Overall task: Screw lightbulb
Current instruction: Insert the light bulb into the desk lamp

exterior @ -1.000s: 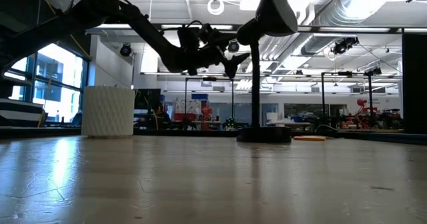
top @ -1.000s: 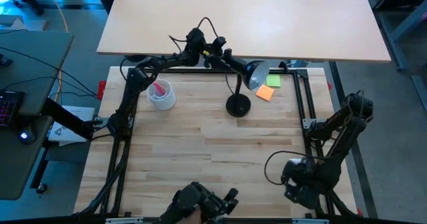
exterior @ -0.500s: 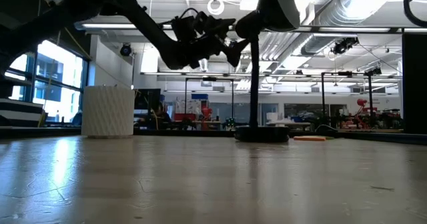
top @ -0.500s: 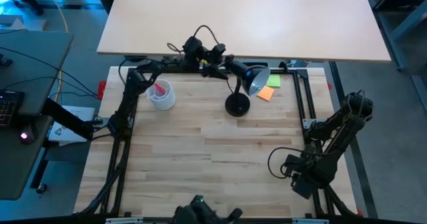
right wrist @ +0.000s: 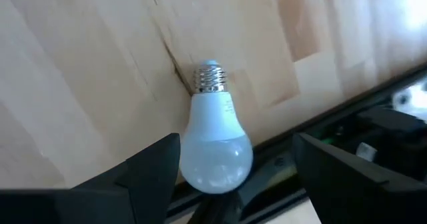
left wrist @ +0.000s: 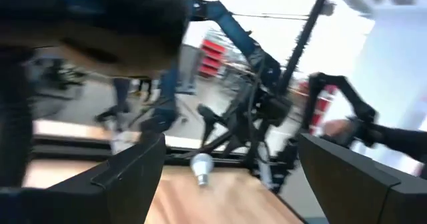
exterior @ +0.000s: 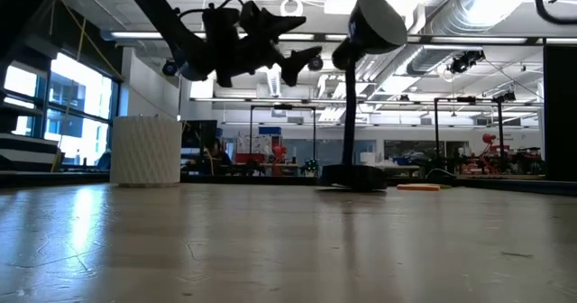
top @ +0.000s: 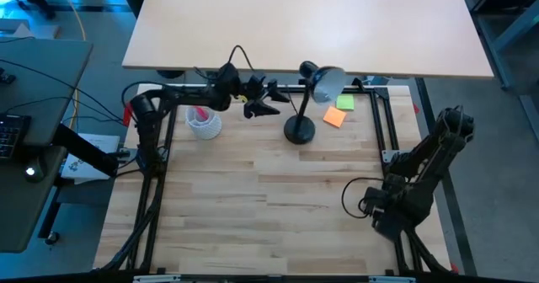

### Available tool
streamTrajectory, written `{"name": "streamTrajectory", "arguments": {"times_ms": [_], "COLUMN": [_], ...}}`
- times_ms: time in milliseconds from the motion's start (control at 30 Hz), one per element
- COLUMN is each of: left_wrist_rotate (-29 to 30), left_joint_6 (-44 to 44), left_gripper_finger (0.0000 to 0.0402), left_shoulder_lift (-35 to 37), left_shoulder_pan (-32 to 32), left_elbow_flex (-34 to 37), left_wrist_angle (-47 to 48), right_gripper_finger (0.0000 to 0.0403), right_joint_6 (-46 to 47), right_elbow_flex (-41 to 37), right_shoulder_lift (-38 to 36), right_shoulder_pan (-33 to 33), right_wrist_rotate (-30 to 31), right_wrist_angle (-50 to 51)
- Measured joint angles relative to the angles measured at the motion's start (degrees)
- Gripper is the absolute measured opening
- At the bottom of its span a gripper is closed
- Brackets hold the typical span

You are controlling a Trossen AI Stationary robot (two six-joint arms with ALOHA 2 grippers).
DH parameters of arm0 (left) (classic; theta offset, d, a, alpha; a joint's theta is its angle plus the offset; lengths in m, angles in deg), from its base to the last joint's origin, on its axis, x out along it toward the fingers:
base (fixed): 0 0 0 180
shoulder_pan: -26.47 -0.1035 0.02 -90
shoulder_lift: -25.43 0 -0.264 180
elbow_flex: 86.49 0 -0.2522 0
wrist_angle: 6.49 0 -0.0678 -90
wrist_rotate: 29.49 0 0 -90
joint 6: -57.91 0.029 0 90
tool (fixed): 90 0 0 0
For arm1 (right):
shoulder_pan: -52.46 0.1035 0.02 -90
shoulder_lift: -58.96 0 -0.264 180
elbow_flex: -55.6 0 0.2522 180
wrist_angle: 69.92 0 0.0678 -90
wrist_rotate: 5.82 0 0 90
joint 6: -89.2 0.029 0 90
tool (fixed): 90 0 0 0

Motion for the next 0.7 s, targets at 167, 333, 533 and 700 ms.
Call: {"name": "streamTrajectory", "arguments": {"times_ms": [167,333,533,700], "left_wrist_rotate": [9.0,14.9,22.3,30.5], "left_joint_6": [8.8,14.5,18.9,26.7], "left_gripper_finger": [0.0335,0.0335,0.0335,0.0335], "left_shoulder_lift": [2.8,4.1,4.0,4.0], "left_shoulder_pan": [2.4,5.5,9.9,15.9], "left_elbow_flex": [5.7,8.8,9.3,9.3], "left_wrist_angle": [9.4,16.4,22.4,25.8], "right_gripper_finger": [0.0287,0.0287,0.0287,0.0287], "right_joint_6": [0.9,0.4,-2.1,-5.2], "right_elbow_flex": [-11.3,-13.5,-13.5,-13.5], "right_shoulder_lift": [-6.2,-7.7,-7.7,-6.7], "right_shoulder_pan": [-0.9,-2.0,-0.9,0.6], "right_wrist_rotate": [-4.3,-3.7,-5.3,-4.0], "right_wrist_angle": [-13.5,-13.7,-12.7,-14.2]}}
